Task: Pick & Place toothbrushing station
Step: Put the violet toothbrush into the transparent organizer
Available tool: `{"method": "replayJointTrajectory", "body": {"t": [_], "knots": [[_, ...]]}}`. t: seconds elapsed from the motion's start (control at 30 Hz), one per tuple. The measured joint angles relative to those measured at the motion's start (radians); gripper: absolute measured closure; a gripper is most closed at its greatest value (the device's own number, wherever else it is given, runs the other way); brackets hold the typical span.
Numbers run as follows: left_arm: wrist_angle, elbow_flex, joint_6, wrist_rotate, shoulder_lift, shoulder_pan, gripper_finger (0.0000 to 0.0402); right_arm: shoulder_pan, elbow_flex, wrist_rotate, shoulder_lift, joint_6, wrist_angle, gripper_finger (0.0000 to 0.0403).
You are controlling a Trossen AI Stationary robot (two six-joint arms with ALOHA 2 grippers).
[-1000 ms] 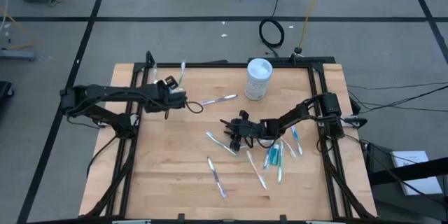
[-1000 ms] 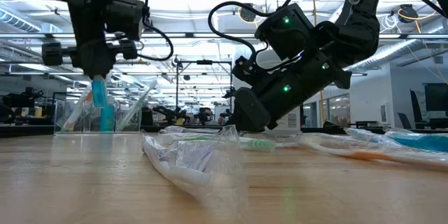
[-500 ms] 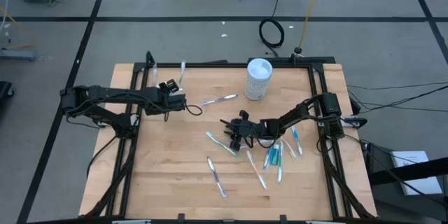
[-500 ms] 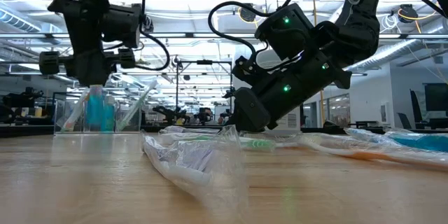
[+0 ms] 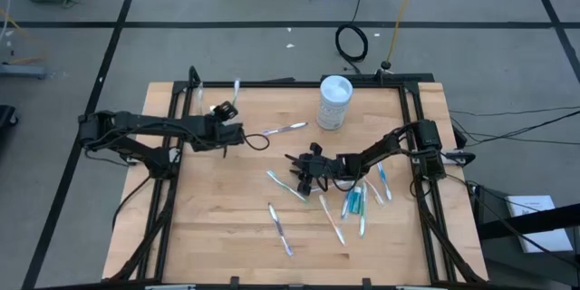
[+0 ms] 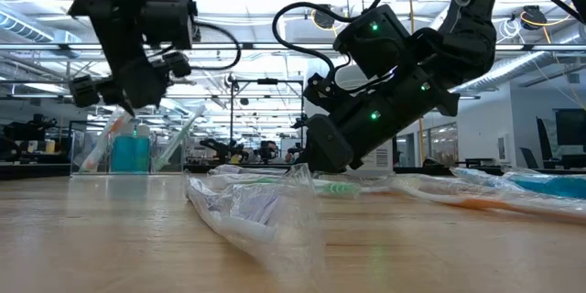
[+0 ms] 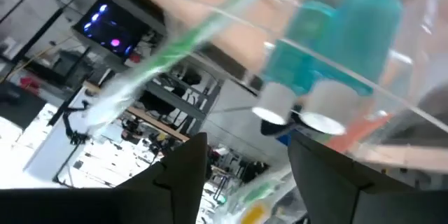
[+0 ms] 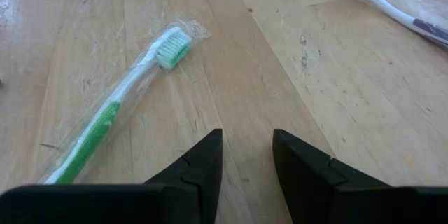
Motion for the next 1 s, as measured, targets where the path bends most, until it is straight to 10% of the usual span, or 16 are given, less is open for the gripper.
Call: {"method": "replayJointTrajectory", "body": {"t": [0.43,0.8,1.0], "knots": [[-0.079,0.267,-0.386,0.062,-0.041,-0.151,0.0195,-0.028,-0.002,-0.004,0.004,-0.147,0.074,0.0282],[-0.059,0.386,-1.291,0.449,-0.100,-0.212,0.0195,-0.044,-0.002,0.001,0.003,-0.175,0.087,0.0282],[-0.067,0.309,-1.377,0.564,-0.097,-0.227,0.0195,-0.043,-0.001,0.001,0.002,-0.142,0.087,0.0282]]}}
